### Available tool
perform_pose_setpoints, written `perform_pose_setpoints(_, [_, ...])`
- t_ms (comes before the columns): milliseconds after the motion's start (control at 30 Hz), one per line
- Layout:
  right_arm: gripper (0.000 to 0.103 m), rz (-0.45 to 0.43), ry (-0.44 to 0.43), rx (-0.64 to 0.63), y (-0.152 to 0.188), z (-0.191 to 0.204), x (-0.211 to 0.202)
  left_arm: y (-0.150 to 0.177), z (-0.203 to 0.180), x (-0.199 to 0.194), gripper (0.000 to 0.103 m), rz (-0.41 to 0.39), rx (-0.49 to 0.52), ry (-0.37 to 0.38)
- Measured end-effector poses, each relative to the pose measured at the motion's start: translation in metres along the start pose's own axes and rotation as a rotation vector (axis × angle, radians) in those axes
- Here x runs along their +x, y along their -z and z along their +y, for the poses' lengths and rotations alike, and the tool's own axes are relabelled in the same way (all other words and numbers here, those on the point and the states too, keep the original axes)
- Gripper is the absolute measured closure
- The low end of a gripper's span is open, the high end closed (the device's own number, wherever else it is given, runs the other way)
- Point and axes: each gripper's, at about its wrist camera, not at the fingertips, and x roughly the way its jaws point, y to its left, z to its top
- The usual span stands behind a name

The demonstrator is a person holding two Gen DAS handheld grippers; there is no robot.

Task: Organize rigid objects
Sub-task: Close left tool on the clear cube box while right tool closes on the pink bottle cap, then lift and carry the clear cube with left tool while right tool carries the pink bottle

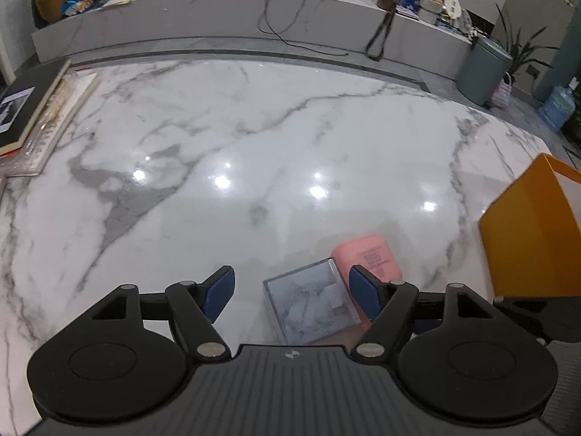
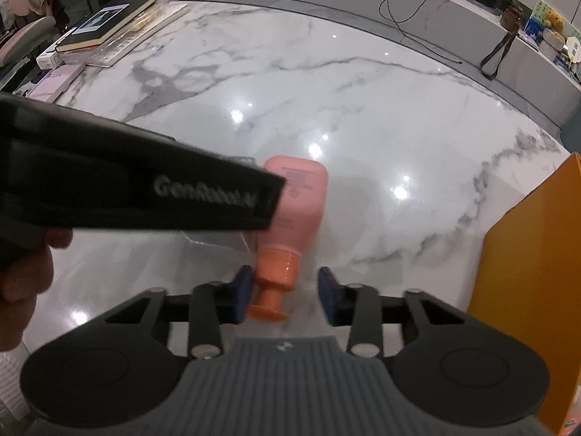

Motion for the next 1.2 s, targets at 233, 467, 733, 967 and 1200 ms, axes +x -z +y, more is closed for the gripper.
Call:
perform_pose_setpoints(233, [0.078,0.006,0.008,-0.002,0.004,-0.004,0.000,0.000,0.004,0.002,0.018,0.042,-0.072,0.029])
perform_pose_setpoints(467, [0.079,0.014,0.012,-0.011,0.013,0.003,-0.006,0.009,0.003,0.002,0.048,0.113,-0.061,0.030])
perform_pose_setpoints(733, [0.079,0.034,0.003,-0.007,0.048,0.015,-0.026,0.038,0.009,-0.018,0.048,0.156,0.035,0.041])
perform_pose_setpoints(967, [0.079,0.040,-0.028,0.027,0.092,0.027,-0.047,0.071,0.009,-0.042,0.049,0.197,0.149,0.073])
perform_pose_setpoints(1200, [0.078,0.032,-0.034,0.049,0.138,0.048,-0.072,0.102,0.003,-0.061,0.049,0.230,0.244,0.116])
